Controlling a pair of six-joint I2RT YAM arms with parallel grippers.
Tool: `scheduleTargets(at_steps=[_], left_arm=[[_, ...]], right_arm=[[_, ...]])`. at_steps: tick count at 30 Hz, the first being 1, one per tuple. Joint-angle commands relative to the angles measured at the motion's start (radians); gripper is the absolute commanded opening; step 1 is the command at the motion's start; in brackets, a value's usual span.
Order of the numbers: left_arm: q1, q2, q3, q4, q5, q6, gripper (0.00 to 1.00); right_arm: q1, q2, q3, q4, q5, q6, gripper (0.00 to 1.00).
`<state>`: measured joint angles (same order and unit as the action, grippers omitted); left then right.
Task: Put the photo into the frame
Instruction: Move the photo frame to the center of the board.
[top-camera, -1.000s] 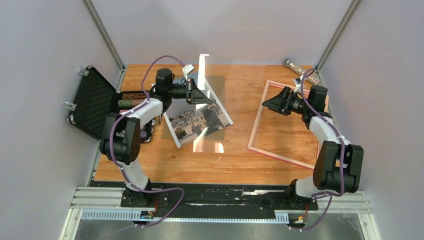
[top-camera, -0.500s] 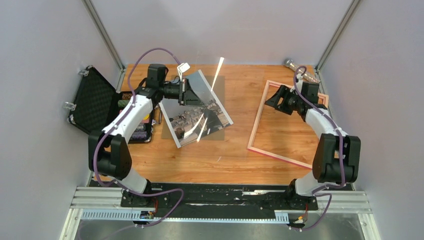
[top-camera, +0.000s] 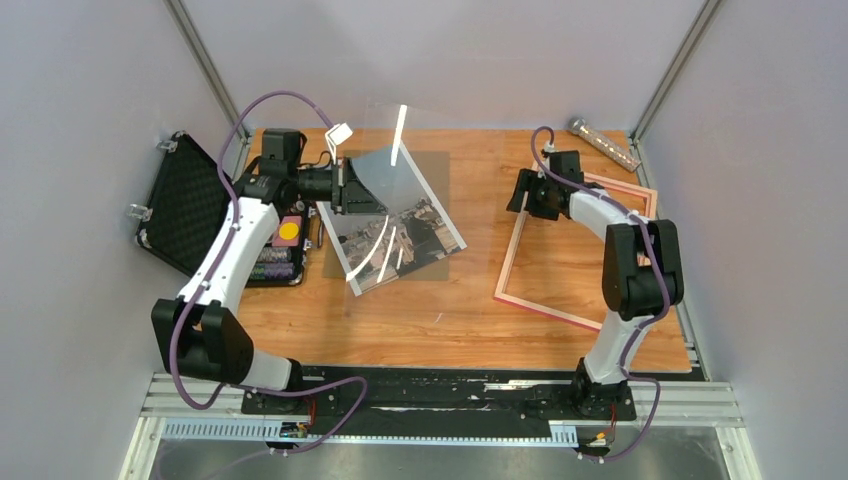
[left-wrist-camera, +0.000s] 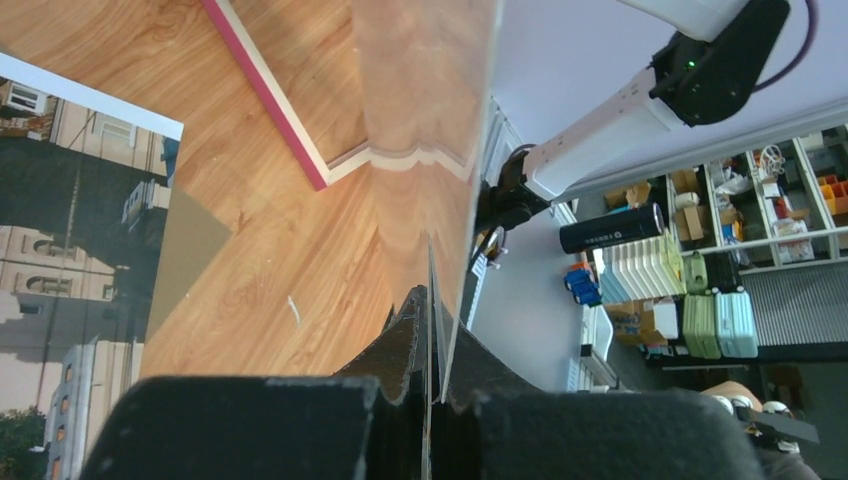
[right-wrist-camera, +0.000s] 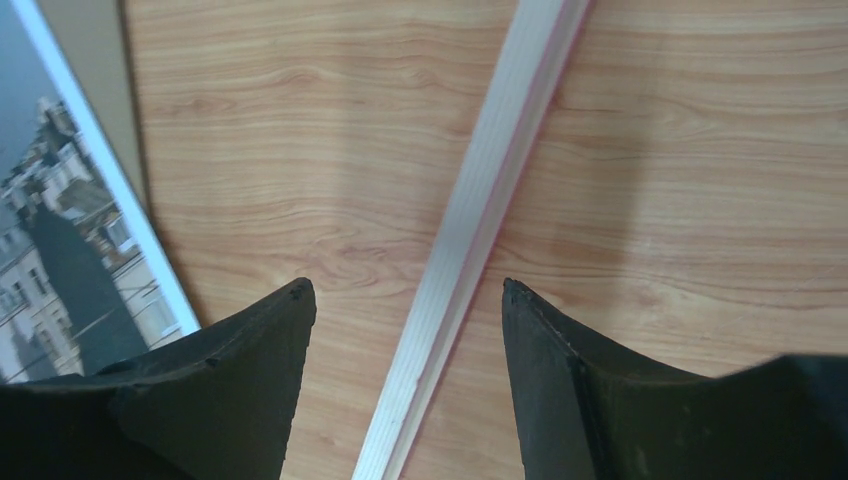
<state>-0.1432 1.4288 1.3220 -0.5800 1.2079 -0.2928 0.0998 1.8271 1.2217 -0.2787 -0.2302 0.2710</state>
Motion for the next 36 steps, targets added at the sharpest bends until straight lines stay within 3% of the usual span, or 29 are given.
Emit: scheduleTargets(at_steps=[1, 7, 11, 25, 36], left_arm=[[0.019, -0.066, -0.007, -0.018, 0.070, 0.024, 0.00], [0.028, -0.098, -0.047, 0.044, 0.092, -0.014, 0.00], [0.032, -0.115, -0.071, 0.102, 0.102, -0.070, 0.00], [0.050, -0.122, -0.083, 0.130, 0.102, -0.092, 0.00], [0.071, -0.107, -0.067, 0.132, 0.094, -0.086, 0.00]], right_arm=[[-0.004, 0.049, 0.076, -0.038, 0.105, -0.030, 0.67], [0.003, 0.096, 0.090, -0.055, 0.120, -0.038, 0.67], [0.010, 0.133, 0.097, -0.060, 0.113, -0.037, 0.61], [0.039, 0.156, 0.103, -0.063, 0.047, 0.000, 0.20], [0.117, 0.121, 0.095, -0.065, -0.012, 0.061, 0.05]])
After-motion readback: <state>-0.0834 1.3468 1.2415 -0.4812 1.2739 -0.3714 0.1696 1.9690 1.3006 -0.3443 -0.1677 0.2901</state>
